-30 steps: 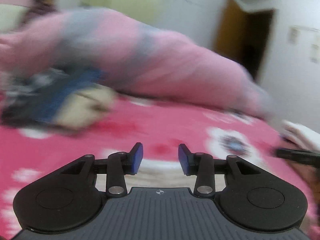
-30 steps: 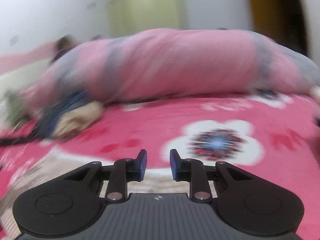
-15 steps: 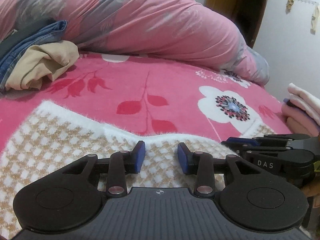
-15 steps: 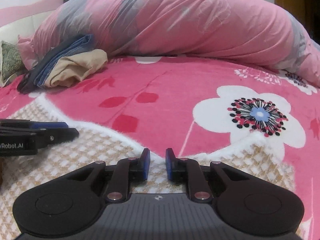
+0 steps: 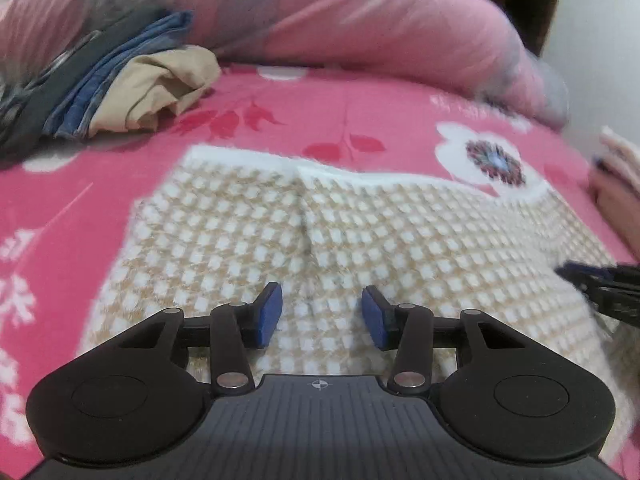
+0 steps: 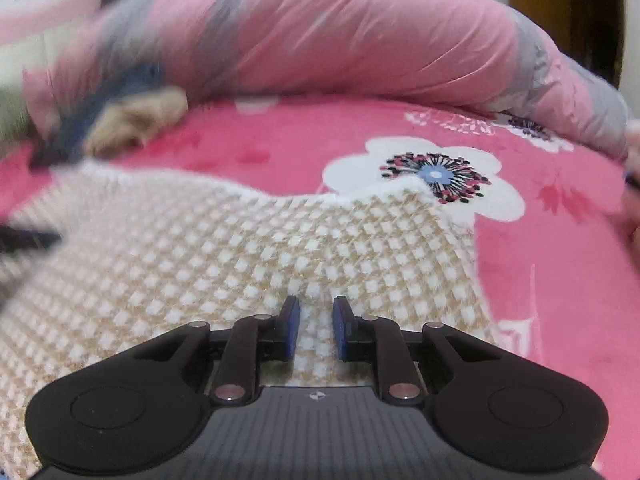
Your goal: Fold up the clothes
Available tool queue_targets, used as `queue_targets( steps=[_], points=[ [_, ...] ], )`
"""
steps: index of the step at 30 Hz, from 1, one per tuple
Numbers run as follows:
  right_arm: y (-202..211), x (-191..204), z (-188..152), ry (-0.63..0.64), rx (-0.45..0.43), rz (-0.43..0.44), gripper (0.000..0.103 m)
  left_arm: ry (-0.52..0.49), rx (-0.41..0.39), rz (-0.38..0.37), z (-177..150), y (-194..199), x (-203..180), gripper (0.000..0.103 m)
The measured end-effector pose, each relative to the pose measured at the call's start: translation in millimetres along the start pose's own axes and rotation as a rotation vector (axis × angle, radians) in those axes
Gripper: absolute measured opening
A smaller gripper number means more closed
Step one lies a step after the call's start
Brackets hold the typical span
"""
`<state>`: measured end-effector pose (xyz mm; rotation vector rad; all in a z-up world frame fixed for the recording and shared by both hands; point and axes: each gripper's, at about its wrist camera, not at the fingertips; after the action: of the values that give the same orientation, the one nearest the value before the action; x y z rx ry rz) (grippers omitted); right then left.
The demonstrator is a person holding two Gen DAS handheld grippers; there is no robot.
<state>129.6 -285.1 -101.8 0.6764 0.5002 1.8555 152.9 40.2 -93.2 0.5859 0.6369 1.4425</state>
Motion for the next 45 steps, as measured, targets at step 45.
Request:
queue_targets(
  steps=[45],
  points=[
    [52, 85, -78, 0.031, -0.029, 0.178, 0.017, 0.005, -0.085, -0.093, -97, 70, -22, 0.055]
  ],
)
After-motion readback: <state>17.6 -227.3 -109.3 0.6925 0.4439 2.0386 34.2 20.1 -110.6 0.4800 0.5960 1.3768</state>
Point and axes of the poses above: each gripper's, at about its wrist camera, not at the fingertips, and y roughly against the way its jaws point, x to its left, z to its top, and after that the axes turned 13 degrees about z, right-handed
